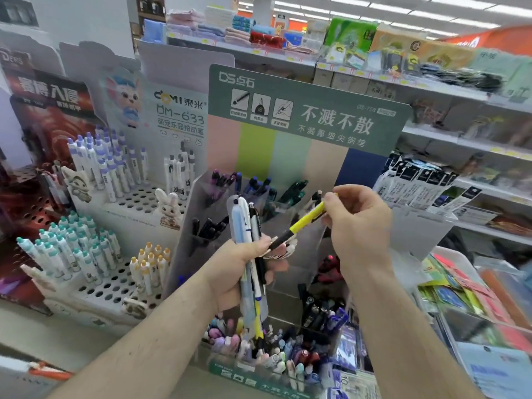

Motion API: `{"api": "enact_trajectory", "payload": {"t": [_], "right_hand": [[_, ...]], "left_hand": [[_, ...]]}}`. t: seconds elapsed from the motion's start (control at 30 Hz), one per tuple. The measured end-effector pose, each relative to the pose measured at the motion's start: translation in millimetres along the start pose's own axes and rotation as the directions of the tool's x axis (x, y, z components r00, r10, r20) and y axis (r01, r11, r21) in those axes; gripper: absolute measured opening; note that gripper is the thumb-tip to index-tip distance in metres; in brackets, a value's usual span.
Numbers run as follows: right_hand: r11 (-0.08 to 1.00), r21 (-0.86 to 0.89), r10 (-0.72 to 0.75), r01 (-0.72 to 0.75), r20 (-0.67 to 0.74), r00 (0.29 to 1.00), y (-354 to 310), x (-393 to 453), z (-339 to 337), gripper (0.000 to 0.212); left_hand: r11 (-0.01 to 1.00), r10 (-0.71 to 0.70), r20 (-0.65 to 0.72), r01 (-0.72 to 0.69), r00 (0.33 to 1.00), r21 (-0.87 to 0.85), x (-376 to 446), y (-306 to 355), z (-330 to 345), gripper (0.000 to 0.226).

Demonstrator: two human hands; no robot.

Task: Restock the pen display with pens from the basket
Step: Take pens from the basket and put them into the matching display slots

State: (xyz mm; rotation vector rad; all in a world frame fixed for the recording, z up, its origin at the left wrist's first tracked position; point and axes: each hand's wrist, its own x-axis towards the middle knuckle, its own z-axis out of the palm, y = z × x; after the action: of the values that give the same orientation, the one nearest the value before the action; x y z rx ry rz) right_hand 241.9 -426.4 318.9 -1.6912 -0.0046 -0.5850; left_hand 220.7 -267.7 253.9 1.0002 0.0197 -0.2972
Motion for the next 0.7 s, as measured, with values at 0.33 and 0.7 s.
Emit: {"api": "enact_trajectory", "payload": {"t": [0.33,0.7], "right_hand": [[0.834,0.35,0.462,-0.428,-0.017,0.887,9,-3,-36,0.008],[0.971,-0.096,-0.235,0.219,-0.56,0.794,-5,23,-77,0.012]], "left_hand": [[0.892,0.06,0.318,0.093,0.946,-0.443,18,-4,18,0.032],[0.96,-0.018,0.233,0.082,0.972,-0.267,27,-16,42,0.008]]}}
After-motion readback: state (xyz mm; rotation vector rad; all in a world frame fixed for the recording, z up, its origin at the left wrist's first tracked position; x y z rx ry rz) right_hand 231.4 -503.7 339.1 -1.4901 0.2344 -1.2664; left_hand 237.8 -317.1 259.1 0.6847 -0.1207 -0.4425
